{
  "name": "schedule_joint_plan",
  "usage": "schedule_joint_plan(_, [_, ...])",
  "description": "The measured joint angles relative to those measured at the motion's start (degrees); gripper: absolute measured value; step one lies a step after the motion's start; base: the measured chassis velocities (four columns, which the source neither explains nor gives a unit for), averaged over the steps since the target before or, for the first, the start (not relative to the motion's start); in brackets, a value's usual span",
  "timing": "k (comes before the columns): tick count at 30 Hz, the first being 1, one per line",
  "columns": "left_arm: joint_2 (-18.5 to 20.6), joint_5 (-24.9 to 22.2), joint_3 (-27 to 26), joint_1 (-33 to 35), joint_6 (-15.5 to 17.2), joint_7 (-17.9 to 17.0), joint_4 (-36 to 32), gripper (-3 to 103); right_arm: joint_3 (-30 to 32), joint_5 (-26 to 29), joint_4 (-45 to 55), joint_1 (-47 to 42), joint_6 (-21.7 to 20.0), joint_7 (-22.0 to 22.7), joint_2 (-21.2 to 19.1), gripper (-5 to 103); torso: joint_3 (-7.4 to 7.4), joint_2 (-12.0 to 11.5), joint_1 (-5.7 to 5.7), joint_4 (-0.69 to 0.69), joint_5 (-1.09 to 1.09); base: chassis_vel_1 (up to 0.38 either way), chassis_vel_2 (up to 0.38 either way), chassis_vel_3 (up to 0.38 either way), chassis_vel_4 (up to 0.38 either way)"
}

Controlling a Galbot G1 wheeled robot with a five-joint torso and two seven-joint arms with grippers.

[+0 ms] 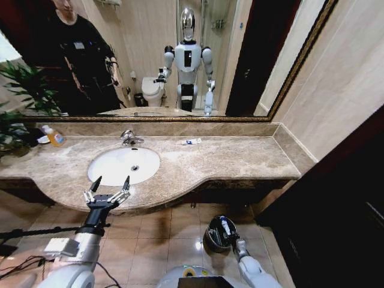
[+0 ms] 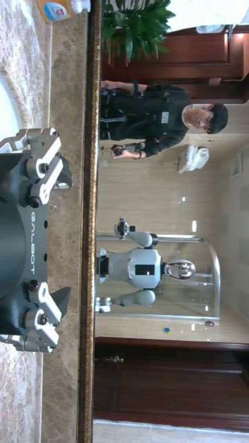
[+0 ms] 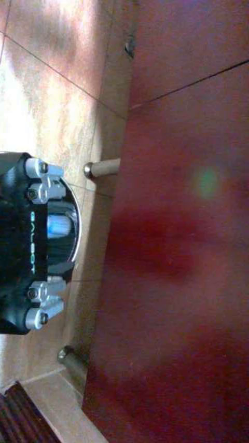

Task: Pick up the trash from the sink and place it in the trash bin.

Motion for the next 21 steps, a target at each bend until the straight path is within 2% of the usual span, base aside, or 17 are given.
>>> schedule_joint_plan(3, [0.00,0.00,0.00,0.00,0.00,0.00,0.00,100,0.04,0.01,-0.22,-0.02,0.42,0.21,-0.19,68,0.00,0.00,0.00,0.00,-0.01,0.000,0.000,0.000,0.000])
schedule_joint_plan(5, [0.00,0.00,0.00,0.00,0.00,0.00,0.00,100,0.05,0.01,-0.29,-0.02,0.50,0.21,-0.22,68,0.00,0.00,0.00,0.00,-0.01,0.000,0.000,0.000,0.000])
schedule_joint_plan(8, [0.00,0.00,0.00,0.00,0.00,0.00,0.00,100,0.12,0.10,-0.64,-0.05,0.96,0.26,-0.37,84,0.00,0.00,0.00,0.00,0.00,0.000,0.000,0.000,0.000])
schedule_joint_plan(9, [0.00,0.00,0.00,0.00,0.00,0.00,0.00,100,0.12,0.10,-0.64,-0.05,0.96,0.26,-0.37,84,0.00,0.00,0.00,0.00,0.00,0.000,0.000,0.000,0.000])
schedule_joint_plan(12, [0.00,0.00,0.00,0.00,0.00,0.00,0.00,100,0.12,0.28,-0.68,-0.20,1.07,0.26,-0.40,98,0.00,0.00,0.00,-0.01,-0.01,0.000,0.000,0.000,0.000])
schedule_joint_plan(21, [0.00,0.00,0.00,0.00,0.00,0.00,0.00,100,0.11,0.30,-0.52,-0.21,1.07,0.65,-0.30,100,0.00,0.00,0.00,0.00,-0.01,0.000,0.000,0.000,0.000])
